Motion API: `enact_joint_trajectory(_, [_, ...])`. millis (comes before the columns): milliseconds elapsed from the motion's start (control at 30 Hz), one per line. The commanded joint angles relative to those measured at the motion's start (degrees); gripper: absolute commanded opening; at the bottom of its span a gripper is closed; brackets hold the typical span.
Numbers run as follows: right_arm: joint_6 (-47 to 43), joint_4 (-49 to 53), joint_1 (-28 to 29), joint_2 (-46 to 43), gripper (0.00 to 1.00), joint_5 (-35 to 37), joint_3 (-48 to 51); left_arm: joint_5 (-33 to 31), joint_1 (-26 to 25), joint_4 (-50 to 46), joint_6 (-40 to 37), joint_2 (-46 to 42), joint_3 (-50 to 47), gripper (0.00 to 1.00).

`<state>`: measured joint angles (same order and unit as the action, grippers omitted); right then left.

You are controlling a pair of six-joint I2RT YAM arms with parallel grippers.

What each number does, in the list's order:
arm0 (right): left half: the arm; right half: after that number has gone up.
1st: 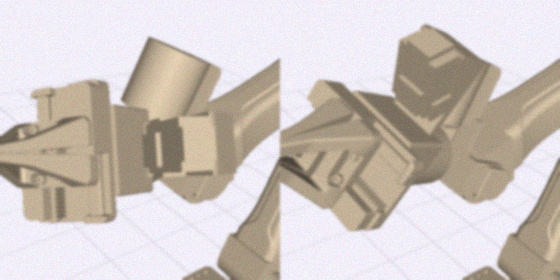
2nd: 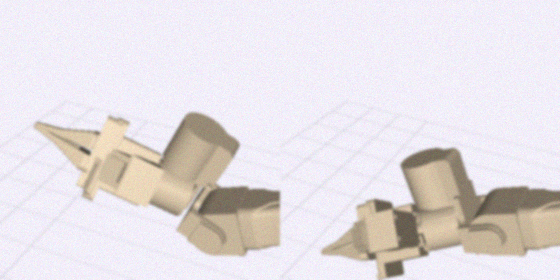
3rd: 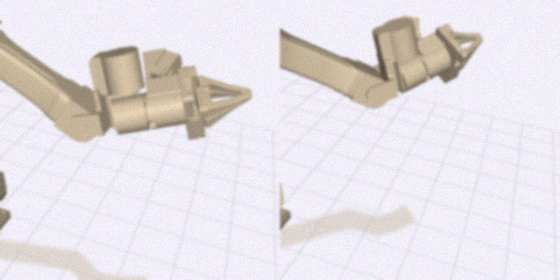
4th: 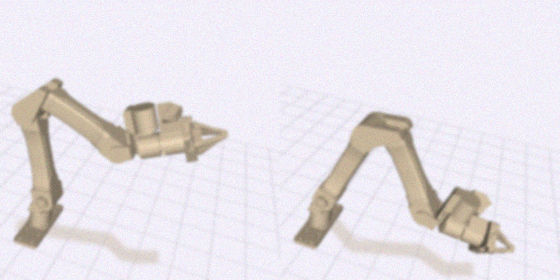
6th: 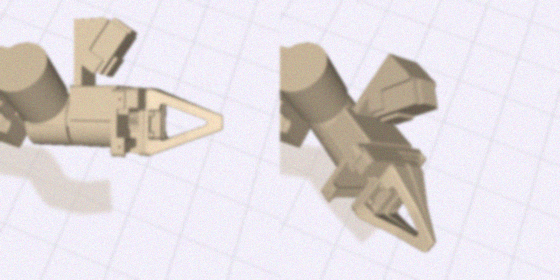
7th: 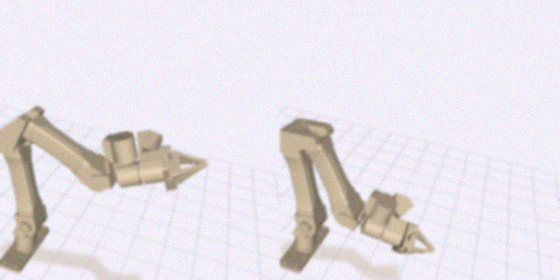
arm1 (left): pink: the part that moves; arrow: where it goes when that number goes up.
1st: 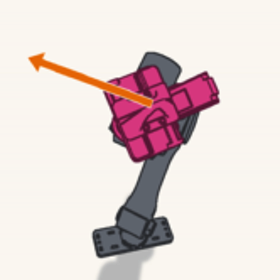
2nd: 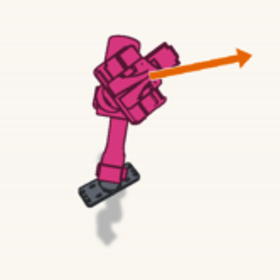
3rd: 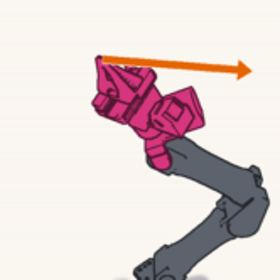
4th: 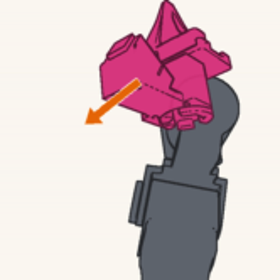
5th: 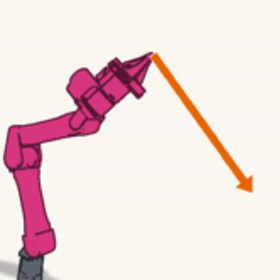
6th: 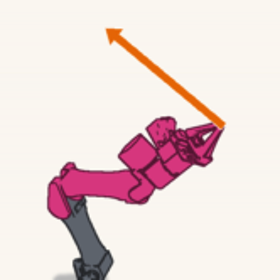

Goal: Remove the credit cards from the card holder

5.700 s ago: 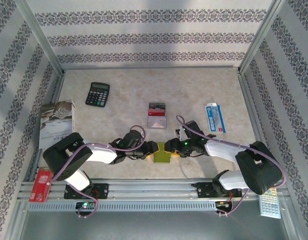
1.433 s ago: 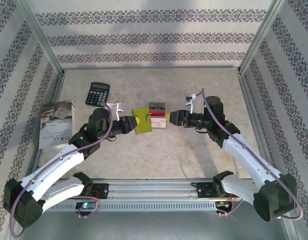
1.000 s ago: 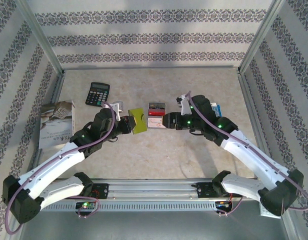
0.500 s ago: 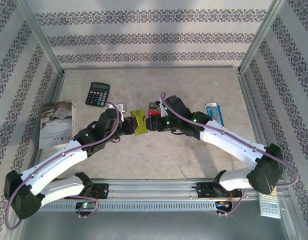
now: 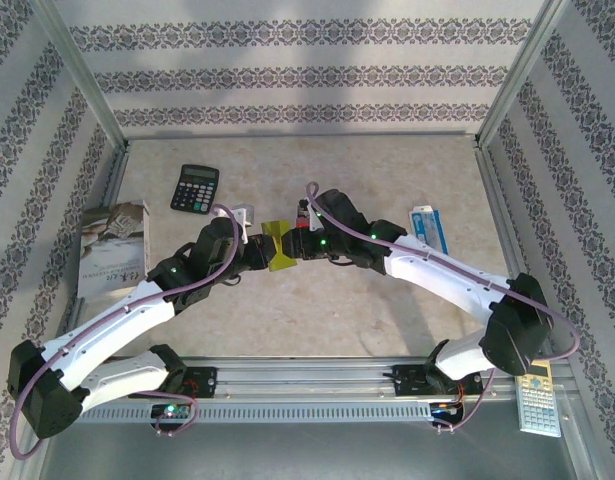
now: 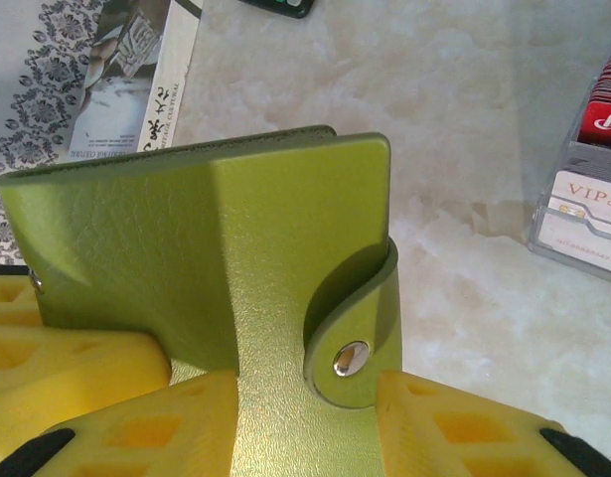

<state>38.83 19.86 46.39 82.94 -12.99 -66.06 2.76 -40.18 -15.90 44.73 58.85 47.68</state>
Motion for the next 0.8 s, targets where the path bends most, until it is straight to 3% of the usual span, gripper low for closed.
enact_joint_trajectory(0, [-0.3,-1.0,0.5,1.4,0.4,0.5,-2.4,0.1,-1.0,2.4,-1.1,0.0,2.0,0.0])
enact_joint_trajectory(300, [-0.6,0.1,0.4,2.9,0.29,2.0,-2.0,0.0,-1.2,2.5,-1.1,-0.2,2.0,0.0])
enact_joint_trajectory(767, [-2.2,2.7,0.0,3.9,0.21,5.1,-1.8,-0.2,-1.2,2.2,-1.3,-0.2,2.0,0.0])
